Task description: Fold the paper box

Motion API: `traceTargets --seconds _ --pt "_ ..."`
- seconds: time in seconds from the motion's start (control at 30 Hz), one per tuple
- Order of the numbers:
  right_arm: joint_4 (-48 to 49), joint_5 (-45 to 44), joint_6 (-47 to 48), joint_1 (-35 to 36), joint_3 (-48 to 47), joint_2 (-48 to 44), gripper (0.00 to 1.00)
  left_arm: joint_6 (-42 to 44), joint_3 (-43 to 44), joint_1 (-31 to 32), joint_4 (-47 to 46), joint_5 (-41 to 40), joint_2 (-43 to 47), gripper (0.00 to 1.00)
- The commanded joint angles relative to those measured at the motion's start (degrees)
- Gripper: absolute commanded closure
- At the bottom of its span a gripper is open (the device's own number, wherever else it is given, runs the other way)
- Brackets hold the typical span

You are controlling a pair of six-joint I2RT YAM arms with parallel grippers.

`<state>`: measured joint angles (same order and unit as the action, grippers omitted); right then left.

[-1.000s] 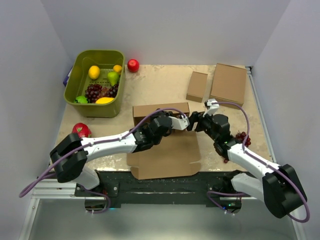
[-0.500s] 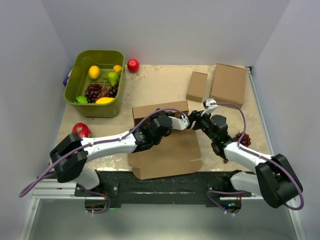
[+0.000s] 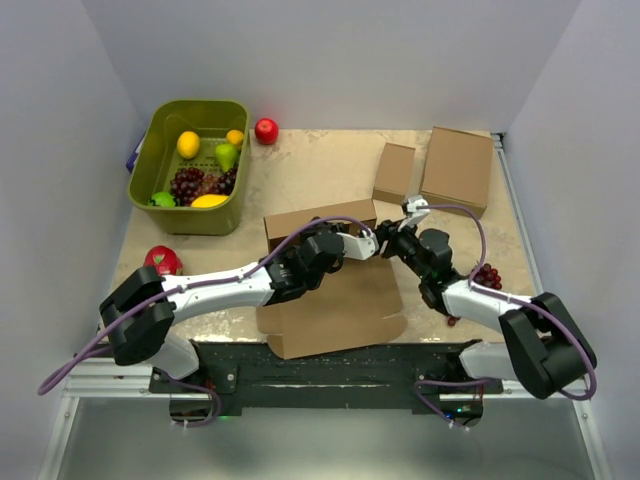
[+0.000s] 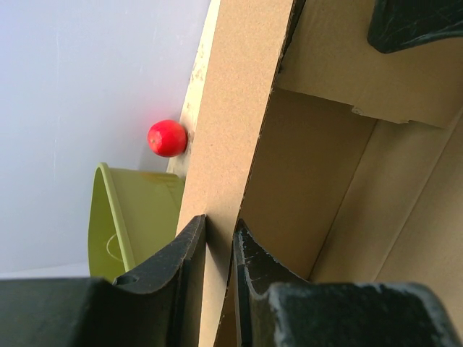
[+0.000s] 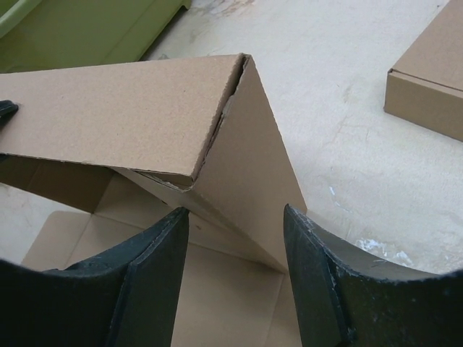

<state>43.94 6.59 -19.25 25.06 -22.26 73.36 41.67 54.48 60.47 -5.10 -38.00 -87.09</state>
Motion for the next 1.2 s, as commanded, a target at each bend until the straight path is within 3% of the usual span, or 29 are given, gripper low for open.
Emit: traceTargets --seconds 0.0,0.17,0.3,0.5,0.87,1.03,1.17 --pt "6.24 0.18 2.54 -0.27 -2.52 1.69 0.45 -3.18 -2.36 1.76 6.42 7.68 -0.10 1.00" --pt "6.16 0.70 2.99 -0.27 -4.19 3.71 0.54 -3.35 -2.45 1.76 6.33 7.94 0.08 1.00" --pt "6.15 0.45 2.55 -0.27 -4.72 4.86 0.68 -3.61 -2.36 1.76 6.42 8.20 0.25 1.00" --pt "6.33 -3.68 1.93 -0.19 -3.93 4.95 0.76 -4.32 -2.10 1.76 6.51 9.43 0.87 1.00" --pt "2.38 -25.02 3.96 7.63 -3.93 1.96 0.86 -7.30 -0.25 1.67 6.60 11.10 0.08 1.00" --pt "2.11 -26.19 3.51 7.90 -3.67 1.26 0.82 -8.09 0.80 0.71 6.77 10.31 -1.33 1.00" --pt "4.21 -24.26 3.25 7.99 -3.93 2.92 0.69 -8.71 1.24 0.00 7.30 10.93 -1.68 1.00"
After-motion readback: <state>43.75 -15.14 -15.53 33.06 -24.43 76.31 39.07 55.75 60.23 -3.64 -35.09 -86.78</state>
